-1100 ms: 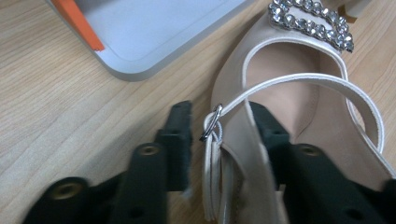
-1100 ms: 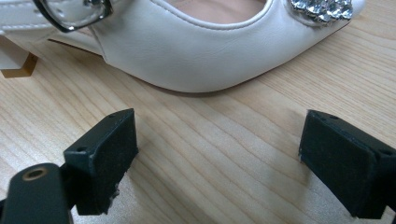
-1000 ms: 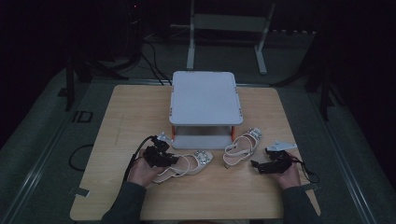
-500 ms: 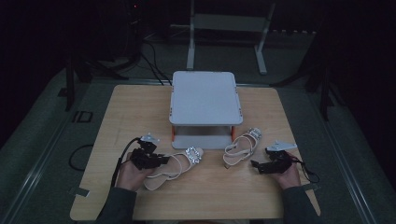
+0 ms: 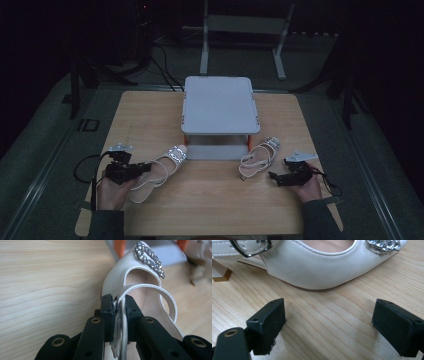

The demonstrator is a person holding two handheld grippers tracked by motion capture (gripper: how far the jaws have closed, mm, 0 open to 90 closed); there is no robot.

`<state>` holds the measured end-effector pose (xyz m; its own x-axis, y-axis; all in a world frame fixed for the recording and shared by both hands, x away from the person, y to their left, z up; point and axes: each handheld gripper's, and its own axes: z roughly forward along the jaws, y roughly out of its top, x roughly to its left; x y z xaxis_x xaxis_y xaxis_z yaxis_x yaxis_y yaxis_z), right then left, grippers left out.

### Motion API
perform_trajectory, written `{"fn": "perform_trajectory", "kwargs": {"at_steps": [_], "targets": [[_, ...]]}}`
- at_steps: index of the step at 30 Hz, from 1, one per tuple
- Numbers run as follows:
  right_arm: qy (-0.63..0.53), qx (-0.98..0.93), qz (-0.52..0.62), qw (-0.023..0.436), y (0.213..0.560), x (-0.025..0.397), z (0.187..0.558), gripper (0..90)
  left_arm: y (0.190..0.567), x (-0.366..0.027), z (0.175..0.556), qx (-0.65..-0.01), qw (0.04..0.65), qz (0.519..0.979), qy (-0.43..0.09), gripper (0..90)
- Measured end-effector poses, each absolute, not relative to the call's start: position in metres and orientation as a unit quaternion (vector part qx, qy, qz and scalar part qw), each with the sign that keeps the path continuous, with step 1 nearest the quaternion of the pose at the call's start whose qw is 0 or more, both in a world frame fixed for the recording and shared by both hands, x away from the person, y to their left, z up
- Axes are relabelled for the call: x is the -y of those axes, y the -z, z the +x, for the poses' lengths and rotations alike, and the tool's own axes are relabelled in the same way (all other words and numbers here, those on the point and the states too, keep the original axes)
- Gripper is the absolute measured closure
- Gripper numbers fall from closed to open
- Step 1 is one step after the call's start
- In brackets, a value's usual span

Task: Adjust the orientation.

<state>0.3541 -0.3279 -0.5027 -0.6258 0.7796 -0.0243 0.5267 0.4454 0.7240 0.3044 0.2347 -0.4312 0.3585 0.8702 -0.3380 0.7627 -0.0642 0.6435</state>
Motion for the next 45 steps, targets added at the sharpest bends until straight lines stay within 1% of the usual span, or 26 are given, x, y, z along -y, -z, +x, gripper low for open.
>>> {"fn": "perform_trajectory", "kwargs": {"at_steps": [4,8,13,16,17,19,21,23,26,28,29,30,33,36,41,45], "targets": [[-0.350,-0.831,0.393,0.180,0.503,0.328,0.354,11.6,0.432,-0.245,0.316,-0.597,0.385,0.700,-0.079,81.6],[-0.350,-0.830,0.394,0.181,0.503,0.328,0.354,11.6,0.434,-0.245,0.335,-0.622,0.373,0.681,-0.105,81.6],[-0.350,-0.830,0.395,0.180,0.502,0.328,0.354,11.7,0.438,-0.242,0.363,-0.660,0.375,0.643,-0.103,81.7],[-0.350,-0.830,0.395,0.180,0.502,0.328,0.354,11.7,0.440,-0.239,0.377,-0.688,0.385,0.609,-0.090,81.7],[-0.350,-0.830,0.395,0.180,0.502,0.328,0.354,11.7,0.440,-0.239,0.377,-0.688,0.385,0.609,-0.090,81.7],[-0.350,-0.830,0.395,0.180,0.502,0.328,0.354,11.7,0.443,-0.233,0.389,-0.709,0.377,0.591,-0.081,81.8],[-0.350,-0.830,0.395,0.180,0.502,0.328,0.354,11.7,0.448,-0.229,0.396,-0.716,0.369,0.587,-0.079,81.7],[-0.350,-0.830,0.395,0.180,0.502,0.328,0.354,11.7,0.454,-0.227,0.402,-0.715,0.357,0.596,-0.077,81.5],[-0.350,-0.830,0.395,0.180,0.502,0.328,0.354,11.7,0.461,-0.227,0.405,-0.708,0.336,0.614,-0.091,79.3],[-0.350,-0.830,0.395,0.180,0.502,0.328,0.354,11.7,0.461,-0.226,0.407,-0.690,0.322,0.640,-0.105,70.4],[-0.350,-0.830,0.395,0.180,0.502,0.328,0.354,11.7,0.459,-0.224,0.407,-0.681,0.309,0.653,-0.121,66.3],[-0.350,-0.830,0.395,0.180,0.502,0.328,0.354,11.7,0.457,-0.222,0.408,-0.671,0.294,0.667,-0.137,64.0],[-0.350,-0.830,0.395,0.180,0.502,0.328,0.354,11.7,0.449,-0.217,0.410,-0.649,0.283,0.688,-0.159,59.9],[-0.350,-0.830,0.395,0.180,0.502,0.328,0.354,11.7,0.441,-0.217,0.414,-0.637,0.291,0.696,-0.158,56.8],[-0.350,-0.830,0.395,0.180,0.502,0.328,0.354,11.7,0.440,-0.217,0.424,-0.631,0.260,0.716,-0.146,56.1],[-0.350,-0.830,0.395,0.180,0.502,0.328,0.354,11.7,0.449,-0.216,0.432,-0.632,0.249,0.724,-0.119,59.9]]}}
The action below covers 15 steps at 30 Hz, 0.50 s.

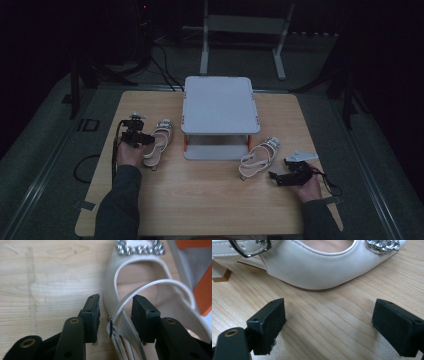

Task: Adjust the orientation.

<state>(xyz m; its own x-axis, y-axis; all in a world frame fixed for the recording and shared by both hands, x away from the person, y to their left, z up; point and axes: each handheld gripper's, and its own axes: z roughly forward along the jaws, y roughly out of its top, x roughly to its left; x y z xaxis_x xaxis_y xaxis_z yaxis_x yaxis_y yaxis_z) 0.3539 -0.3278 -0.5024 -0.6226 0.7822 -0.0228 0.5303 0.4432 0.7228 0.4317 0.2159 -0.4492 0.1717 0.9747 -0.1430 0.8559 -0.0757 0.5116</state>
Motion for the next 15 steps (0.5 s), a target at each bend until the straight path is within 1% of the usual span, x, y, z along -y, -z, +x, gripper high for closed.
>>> {"fn": "perform_trajectory", "kwargs": {"at_steps": [2,5,8,15], "targets": [[-0.350,-0.830,0.395,0.180,0.502,0.328,0.354,11.7,0.453,-0.216,0.434,-0.637,0.240,0.724,-0.113,63.5],[-0.350,-0.830,0.395,0.180,0.502,0.328,0.354,11.7,0.456,-0.220,0.437,-0.652,0.255,0.709,-0.085,73.3],[-0.350,-0.830,0.395,0.180,0.502,0.328,0.354,11.7,0.455,-0.223,0.438,-0.667,0.256,0.696,-0.074,79.1],[-0.350,-0.830,0.395,0.180,0.502,0.328,0.354,11.7,0.458,-0.232,0.437,-0.703,0.288,0.649,-0.039,81.0]]}}
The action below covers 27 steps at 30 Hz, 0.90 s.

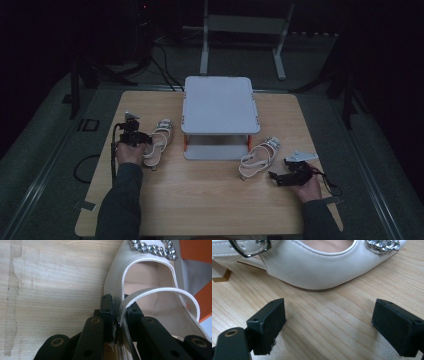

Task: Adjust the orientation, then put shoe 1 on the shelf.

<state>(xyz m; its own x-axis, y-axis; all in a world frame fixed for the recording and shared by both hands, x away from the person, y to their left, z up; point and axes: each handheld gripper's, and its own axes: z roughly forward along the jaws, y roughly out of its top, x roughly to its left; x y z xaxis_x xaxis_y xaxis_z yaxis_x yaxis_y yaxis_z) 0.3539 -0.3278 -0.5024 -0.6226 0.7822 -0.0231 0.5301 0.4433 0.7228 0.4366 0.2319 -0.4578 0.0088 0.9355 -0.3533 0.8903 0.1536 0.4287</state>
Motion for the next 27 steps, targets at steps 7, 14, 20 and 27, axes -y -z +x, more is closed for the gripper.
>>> {"fn": "perform_trajectory", "kwargs": {"at_steps": [7,14,20,27], "targets": [[-0.349,-0.830,0.395,0.180,0.502,0.328,0.354,11.7,0.454,-0.231,0.437,-0.715,0.299,0.631,-0.027,81.3],[-0.350,-0.830,0.395,0.180,0.502,0.328,0.354,11.7,0.444,-0.229,0.437,-0.713,0.306,0.630,-0.038,81.3],[-0.350,-0.830,0.395,0.180,0.502,0.328,0.354,11.8,0.431,-0.231,0.436,-0.723,0.319,0.611,-0.049,81.4],[-0.350,-0.830,0.395,0.180,0.502,0.328,0.354,11.8,0.417,-0.230,0.438,-0.723,0.330,0.605,-0.051,81.3]]}}
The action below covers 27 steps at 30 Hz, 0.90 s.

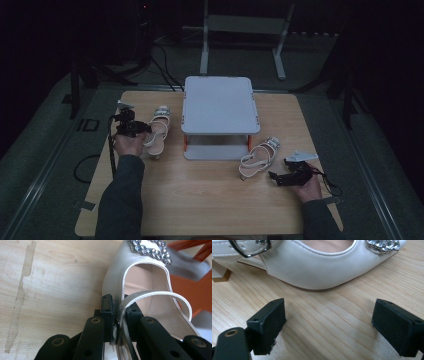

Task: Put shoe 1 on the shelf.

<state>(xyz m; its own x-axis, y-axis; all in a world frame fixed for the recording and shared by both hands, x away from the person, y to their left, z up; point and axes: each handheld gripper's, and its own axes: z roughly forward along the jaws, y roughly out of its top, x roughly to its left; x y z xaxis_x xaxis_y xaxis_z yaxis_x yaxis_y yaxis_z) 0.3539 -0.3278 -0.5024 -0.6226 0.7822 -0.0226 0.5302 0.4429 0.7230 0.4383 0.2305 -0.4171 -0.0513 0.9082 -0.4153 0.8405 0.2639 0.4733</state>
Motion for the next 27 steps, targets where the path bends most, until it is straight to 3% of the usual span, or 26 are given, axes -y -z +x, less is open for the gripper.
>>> {"fn": "perform_trajectory", "kwargs": {"at_steps": [27], "targets": [[-0.350,-0.830,0.396,0.180,0.502,0.328,0.354,11.8,0.318,-0.206,0.456,-0.719,0.374,0.581,-0.073,81.1]]}}
